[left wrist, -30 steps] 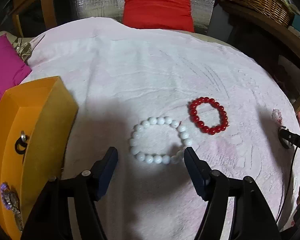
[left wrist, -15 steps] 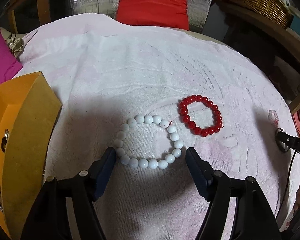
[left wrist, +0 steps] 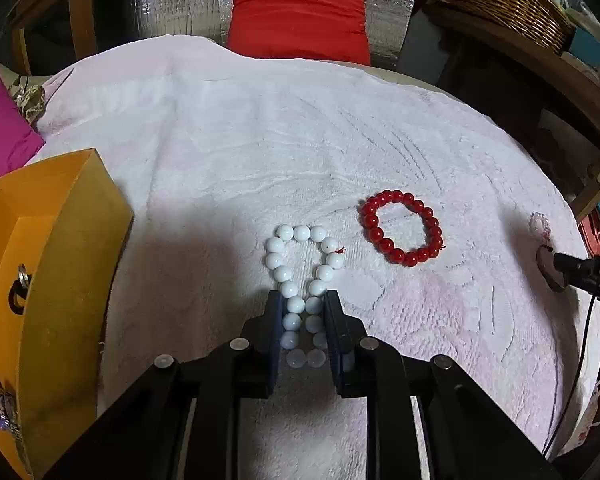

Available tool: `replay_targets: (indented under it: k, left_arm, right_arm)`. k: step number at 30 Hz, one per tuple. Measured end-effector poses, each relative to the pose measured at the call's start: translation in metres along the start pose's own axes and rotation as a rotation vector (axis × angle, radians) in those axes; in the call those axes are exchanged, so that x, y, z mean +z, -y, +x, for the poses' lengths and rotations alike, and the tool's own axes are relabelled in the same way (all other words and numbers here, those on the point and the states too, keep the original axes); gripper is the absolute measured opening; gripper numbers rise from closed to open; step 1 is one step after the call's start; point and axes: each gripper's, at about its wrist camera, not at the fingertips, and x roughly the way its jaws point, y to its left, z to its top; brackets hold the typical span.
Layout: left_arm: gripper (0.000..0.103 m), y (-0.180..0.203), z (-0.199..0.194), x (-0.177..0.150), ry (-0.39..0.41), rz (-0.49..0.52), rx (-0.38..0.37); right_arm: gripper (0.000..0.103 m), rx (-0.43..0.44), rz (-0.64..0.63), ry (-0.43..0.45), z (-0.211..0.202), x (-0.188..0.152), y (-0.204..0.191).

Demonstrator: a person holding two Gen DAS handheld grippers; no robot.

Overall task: Organize jewelry
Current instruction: 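Grasp silver bangle with right tool while left tool grasps white bead bracelet, then lift silver bangle in right tool while left tool lifts white bead bracelet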

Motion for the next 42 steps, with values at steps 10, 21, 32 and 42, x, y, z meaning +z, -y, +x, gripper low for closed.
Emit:
replay_targets:
  k: [10, 21, 32, 42]
  left_arm:
    - [0.005, 0.007, -0.011, 0.001, 0.022, 0.010, -0.039]
    - [0.005, -0.015, -0.015, -0.001, -0.001, -0.057, -0.061]
    - [0.059, -0.036, -0.024, -0.006, 0.009, -0.111, -0.095]
    - [0.064, -0.020, 0.000, -0.002, -0.015, -0.061, -0.021]
  right_arm:
    - [0.070, 0.024, 0.008, 0.011, -0.002, 0.000, 0.008]
    - [0.073, -0.173, -0.244, 0.074, 0.013, -0.022, -0.034]
    - [0.063, -0.155, -0.221, 0.081, 0.005, -0.024, -0.035]
    - [0.063, -0.039, -0.175, 0.075, -0.006, -0.025, -0.040]
